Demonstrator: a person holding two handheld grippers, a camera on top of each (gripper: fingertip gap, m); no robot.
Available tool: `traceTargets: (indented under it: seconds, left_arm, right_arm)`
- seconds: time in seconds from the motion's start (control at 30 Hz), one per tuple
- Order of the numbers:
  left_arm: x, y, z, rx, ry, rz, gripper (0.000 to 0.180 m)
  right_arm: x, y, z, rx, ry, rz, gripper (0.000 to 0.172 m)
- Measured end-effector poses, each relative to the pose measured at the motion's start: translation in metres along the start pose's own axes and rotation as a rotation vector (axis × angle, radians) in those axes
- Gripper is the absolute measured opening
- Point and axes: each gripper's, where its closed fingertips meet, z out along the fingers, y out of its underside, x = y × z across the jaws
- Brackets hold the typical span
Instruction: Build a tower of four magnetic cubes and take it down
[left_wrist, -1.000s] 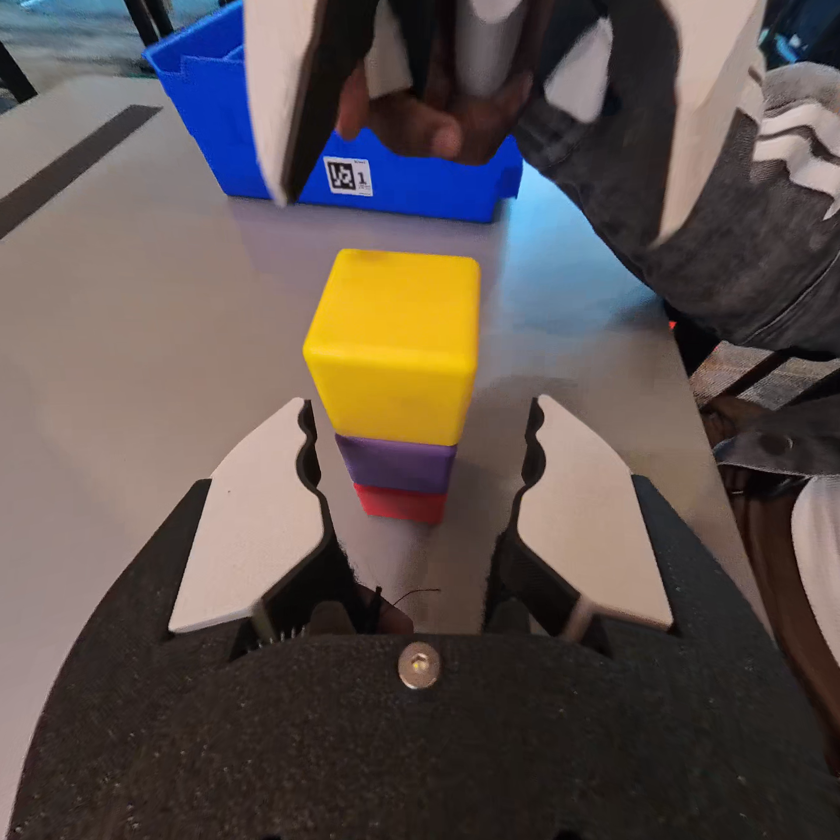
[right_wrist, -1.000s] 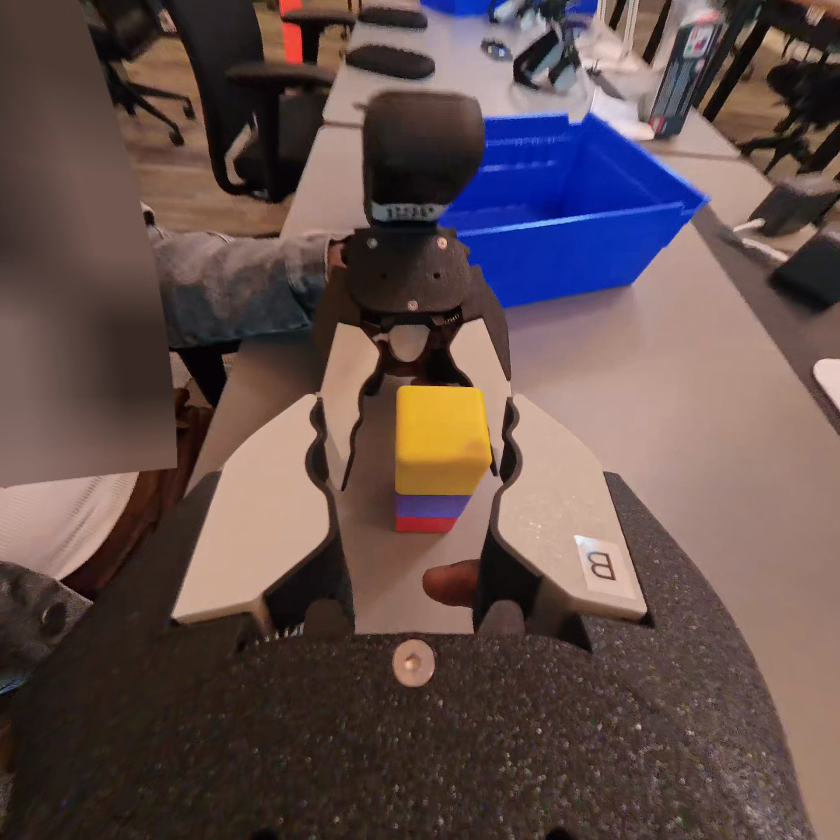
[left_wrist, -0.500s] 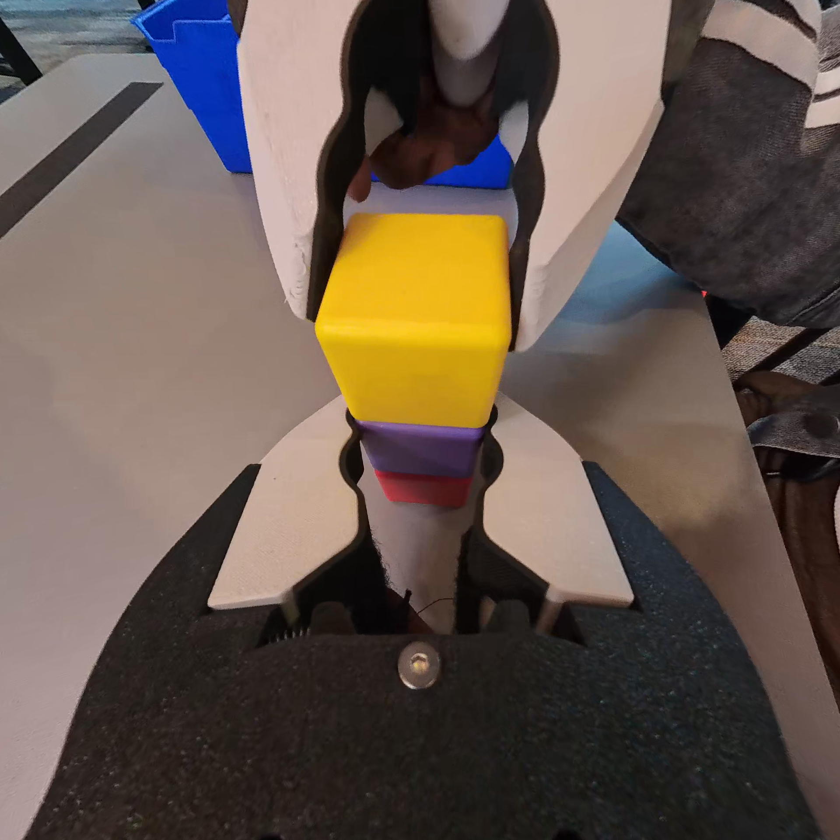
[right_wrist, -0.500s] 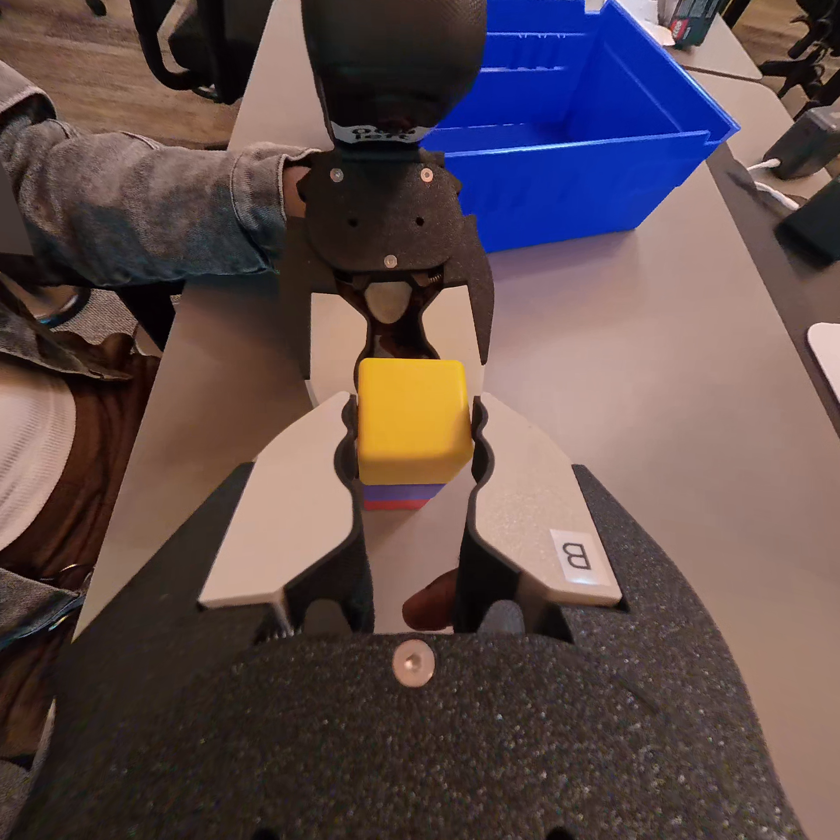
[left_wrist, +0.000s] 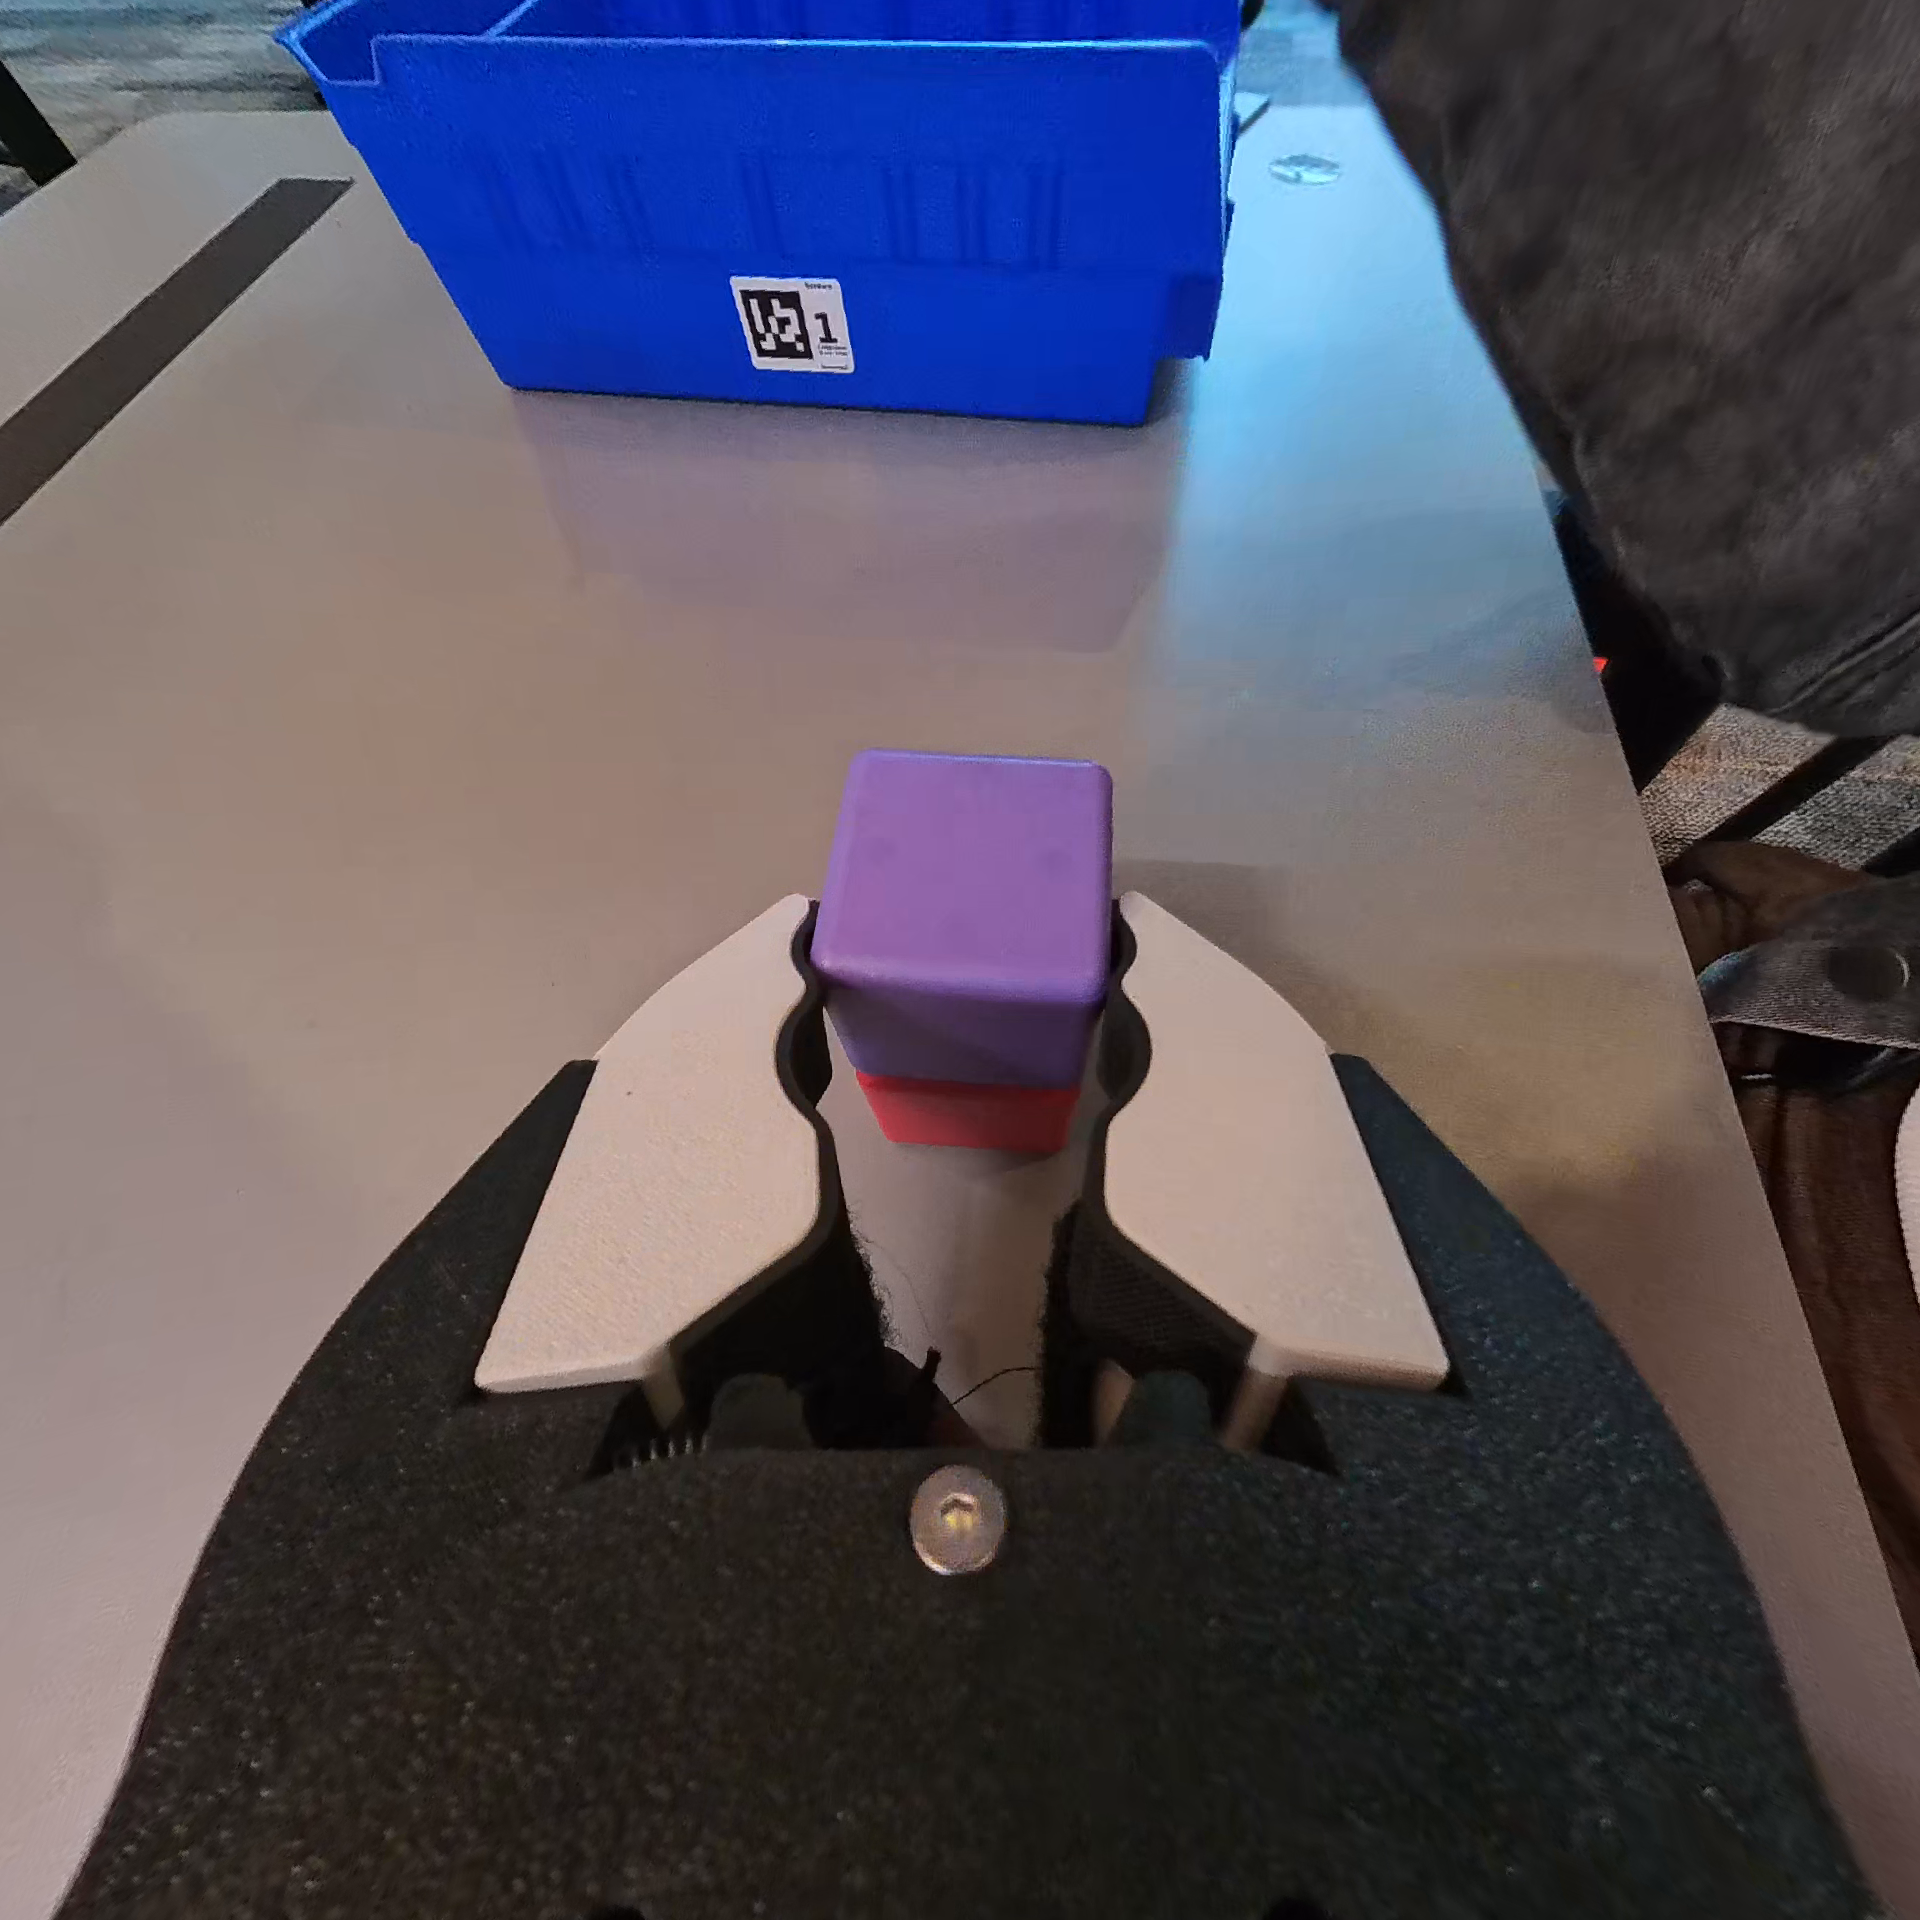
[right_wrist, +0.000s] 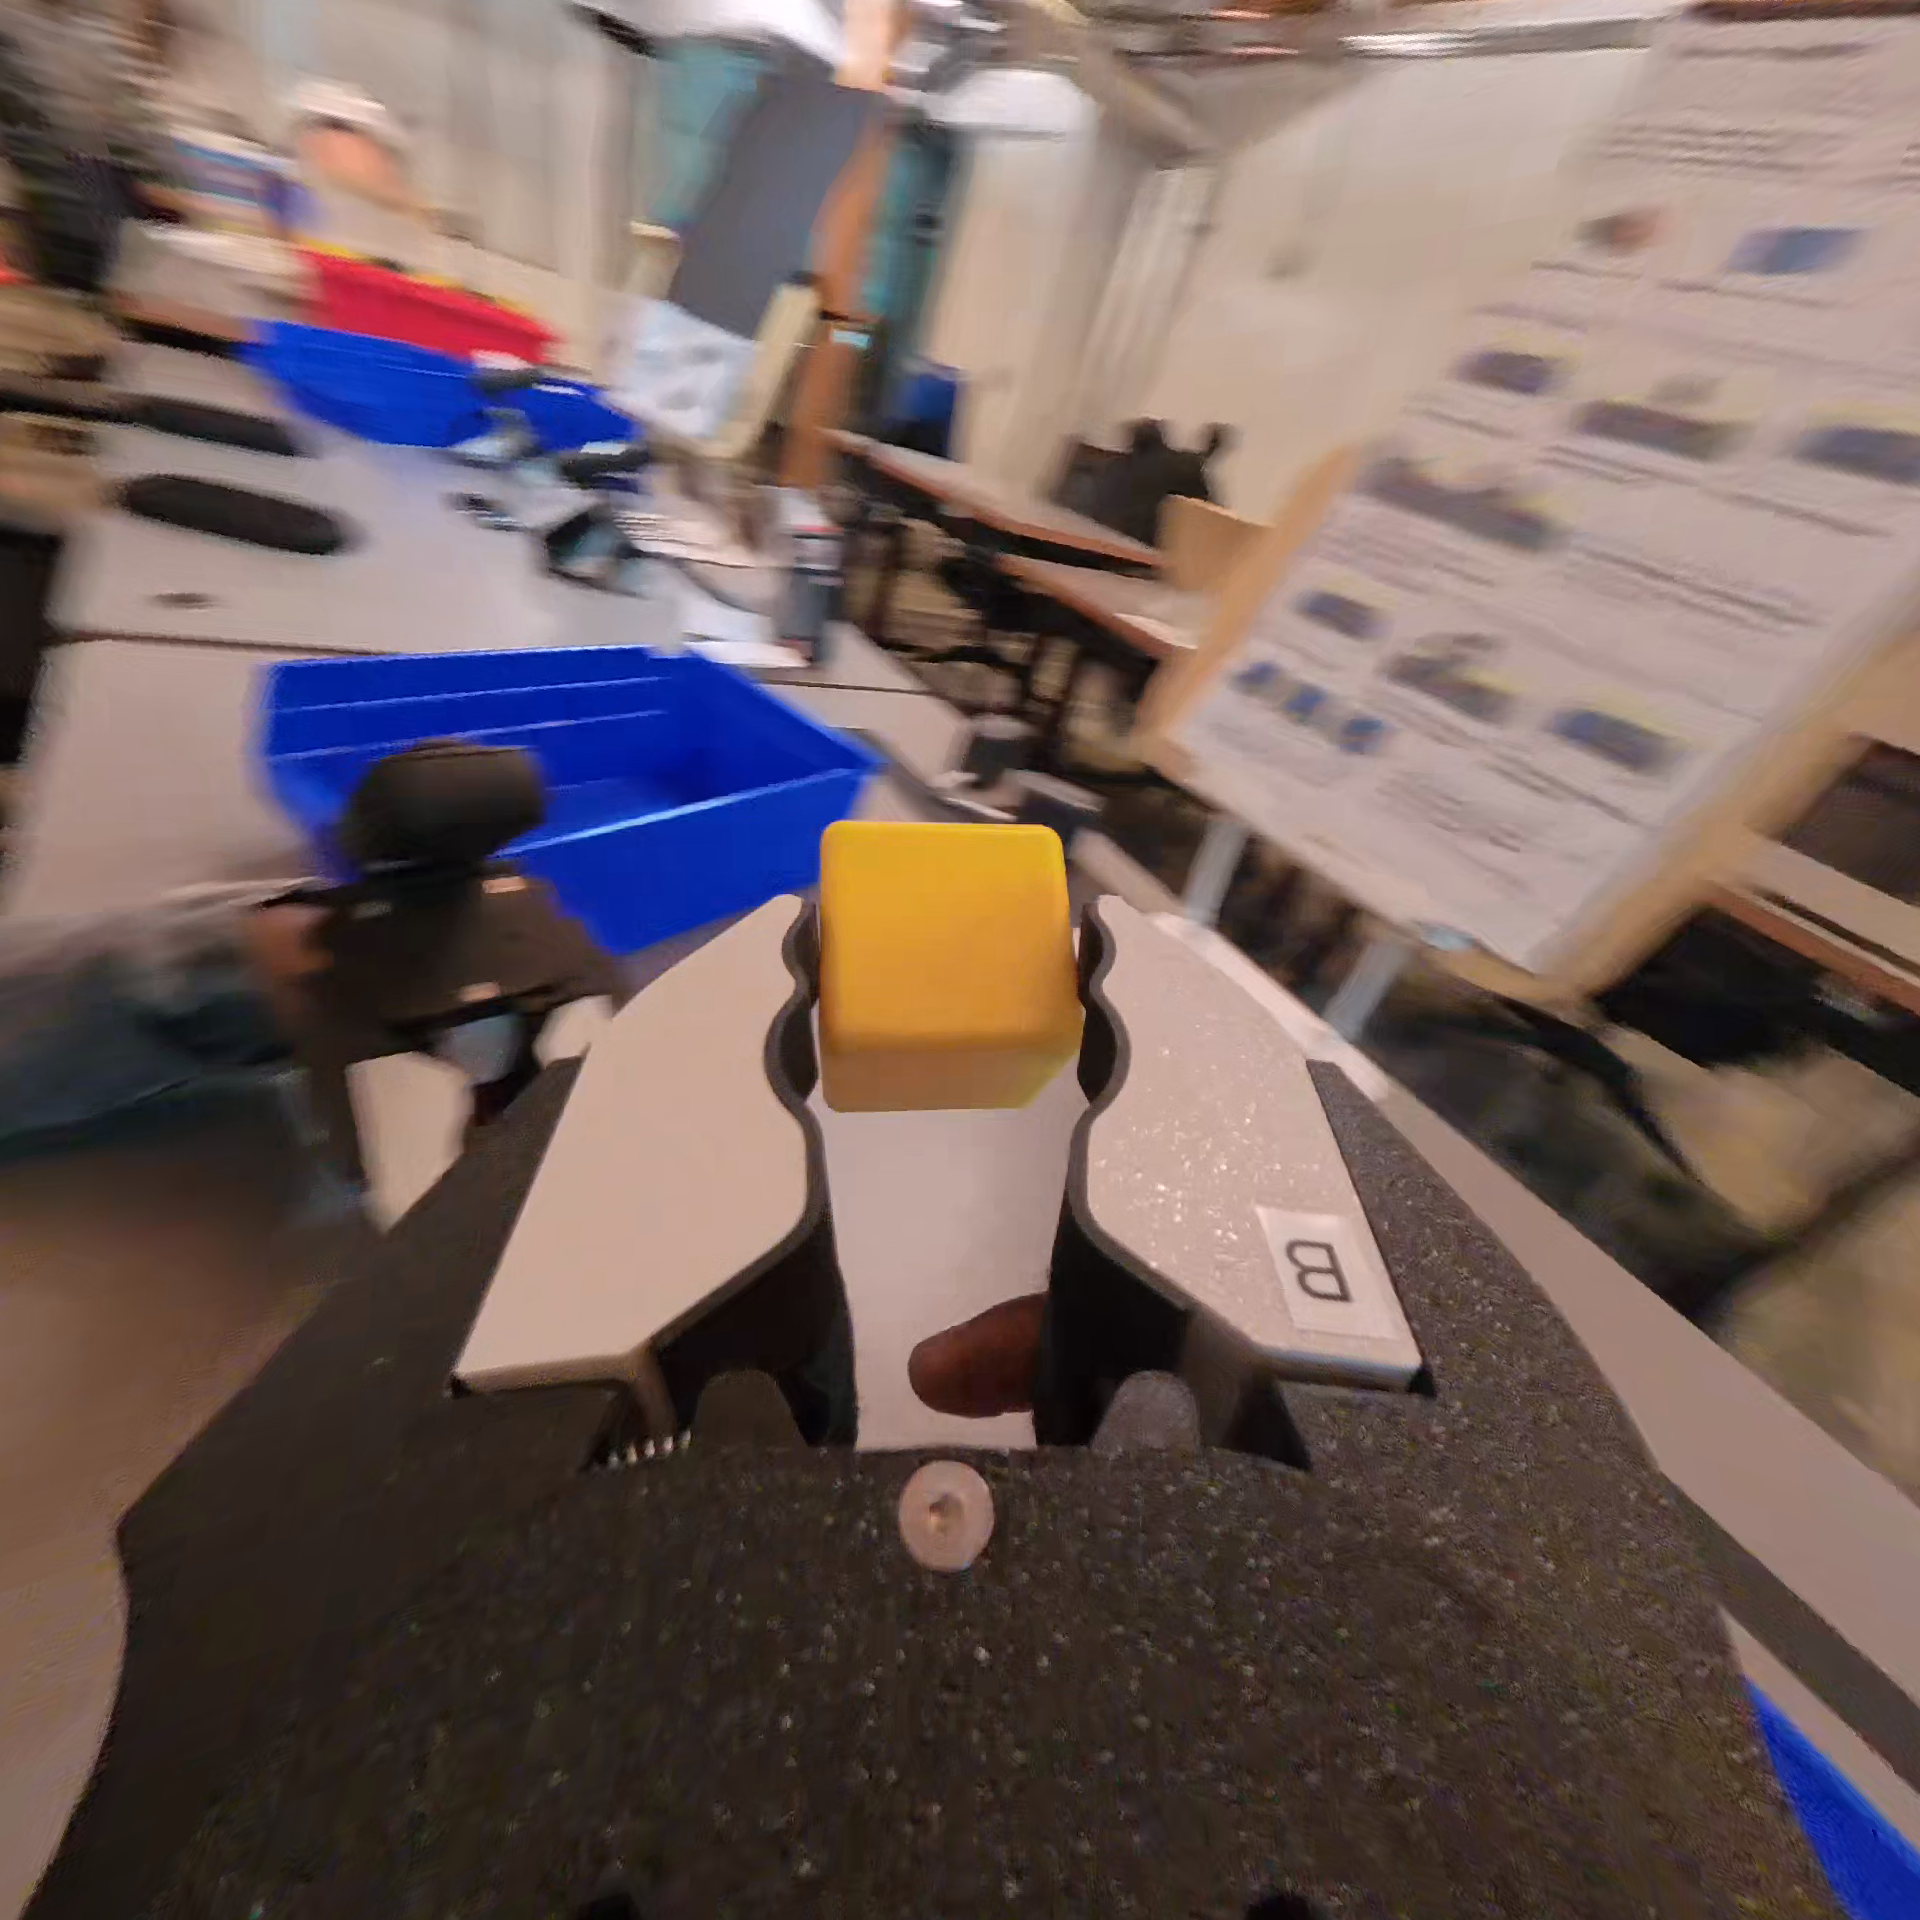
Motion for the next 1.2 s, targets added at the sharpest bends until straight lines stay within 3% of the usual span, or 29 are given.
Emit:
traceTargets:
  seconds: [0.1, 0.2, 0.4, 0.53, 0.67, 1.13, 1.17, 1.2]
  left_arm:
    - [0.000, 0.000, 0.000, 0.000, 0.000, -0.001, 0.050]
    - [0.000, 0.000, 0.000, 0.000, 0.001, 0.000, 0.050]
    - [0.000, 0.000, 0.000, 0.003, 0.005, 0.000, 0.050]
    - [0.001, 0.000, 0.000, 0.004, 0.009, 0.000, 0.050]
    - [0.001, 0.000, 0.000, 0.005, 0.012, 0.000, 0.050]
    - [0.002, 0.000, 0.000, 0.006, 0.017, 0.001, 0.050]
    - [0.002, 0.000, 0.000, 0.006, 0.017, 0.001, 0.050]
    - [0.002, 0.000, 0.000, 0.006, 0.017, 0.001, 0.050]
  right_arm:
    - [0.060, 0.001, -0.045, -0.071, 0.301, 0.060, 0.048]
    - [0.112, 0.023, -0.097, -0.159, 0.560, 0.136, 0.048]
    - [0.182, 0.133, -0.182, -0.431, 0.888, 0.372, 0.048]
    - [0.200, 0.214, -0.204, -0.604, 0.935, 0.538, 0.048]
    - [0.198, 0.266, -0.214, -0.751, 0.962, 0.587, 0.048]
    - [0.187, 0.296, -0.223, -0.882, 0.955, 0.642, 0.048]
    - [0.187, 0.297, -0.222, -0.883, 0.950, 0.641, 0.050]
    - [0.190, 0.291, -0.219, -0.845, 0.954, 0.622, 0.068]
